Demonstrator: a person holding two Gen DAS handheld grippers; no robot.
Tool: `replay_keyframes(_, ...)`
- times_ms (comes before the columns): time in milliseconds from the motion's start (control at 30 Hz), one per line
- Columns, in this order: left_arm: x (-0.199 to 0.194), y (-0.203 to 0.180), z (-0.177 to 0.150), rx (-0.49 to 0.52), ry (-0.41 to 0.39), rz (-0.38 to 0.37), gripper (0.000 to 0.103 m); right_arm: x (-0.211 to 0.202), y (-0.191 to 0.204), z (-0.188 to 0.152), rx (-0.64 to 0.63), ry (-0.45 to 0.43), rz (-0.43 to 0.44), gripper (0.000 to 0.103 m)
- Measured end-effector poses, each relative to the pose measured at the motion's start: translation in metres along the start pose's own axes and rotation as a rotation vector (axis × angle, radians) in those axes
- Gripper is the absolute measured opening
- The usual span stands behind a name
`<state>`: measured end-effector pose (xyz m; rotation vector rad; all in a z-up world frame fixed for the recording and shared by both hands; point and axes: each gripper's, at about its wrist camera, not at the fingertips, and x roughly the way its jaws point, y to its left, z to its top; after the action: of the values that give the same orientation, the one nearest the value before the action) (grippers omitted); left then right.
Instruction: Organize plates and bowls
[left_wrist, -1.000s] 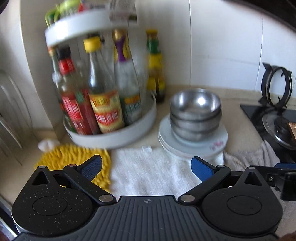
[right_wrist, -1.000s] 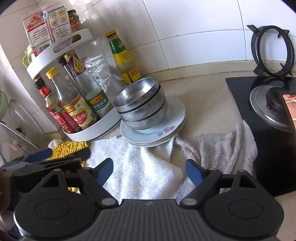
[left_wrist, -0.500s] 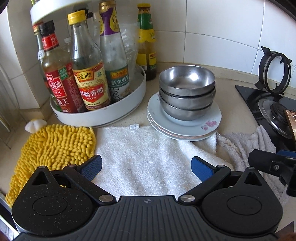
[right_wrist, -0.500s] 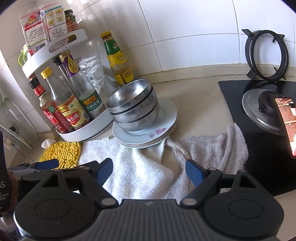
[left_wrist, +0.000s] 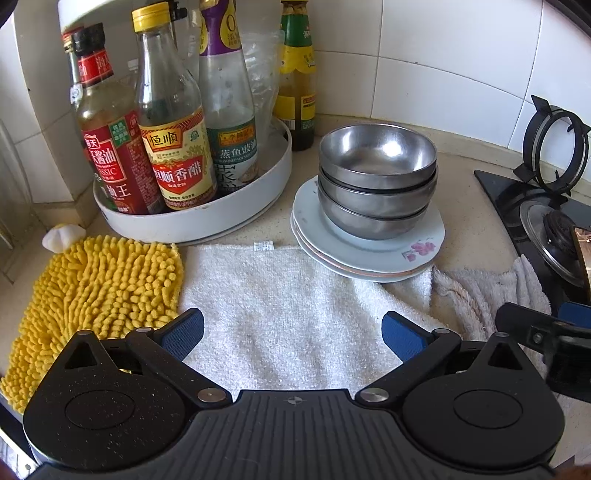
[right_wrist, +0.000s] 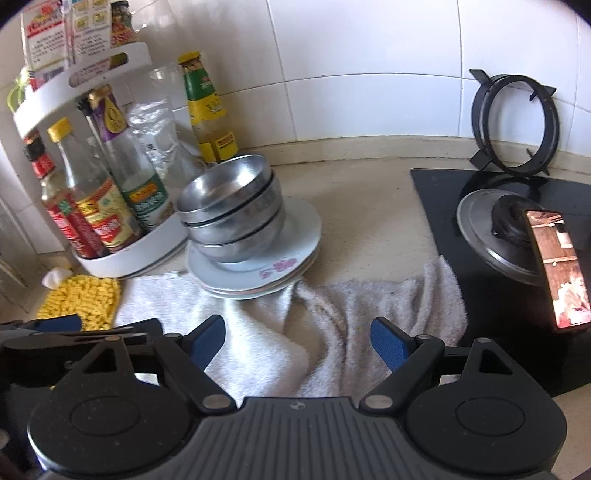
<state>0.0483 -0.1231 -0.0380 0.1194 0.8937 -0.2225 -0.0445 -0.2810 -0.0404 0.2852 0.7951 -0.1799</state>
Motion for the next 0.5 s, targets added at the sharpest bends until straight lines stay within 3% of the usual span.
replay_keyframes(500, 0.002, 0.001, 0.002, 0.008, -0.001, 0.012, 0.103, 0.013, 0.006, 0.001, -0.013, -0.008, -0.047, 0.103)
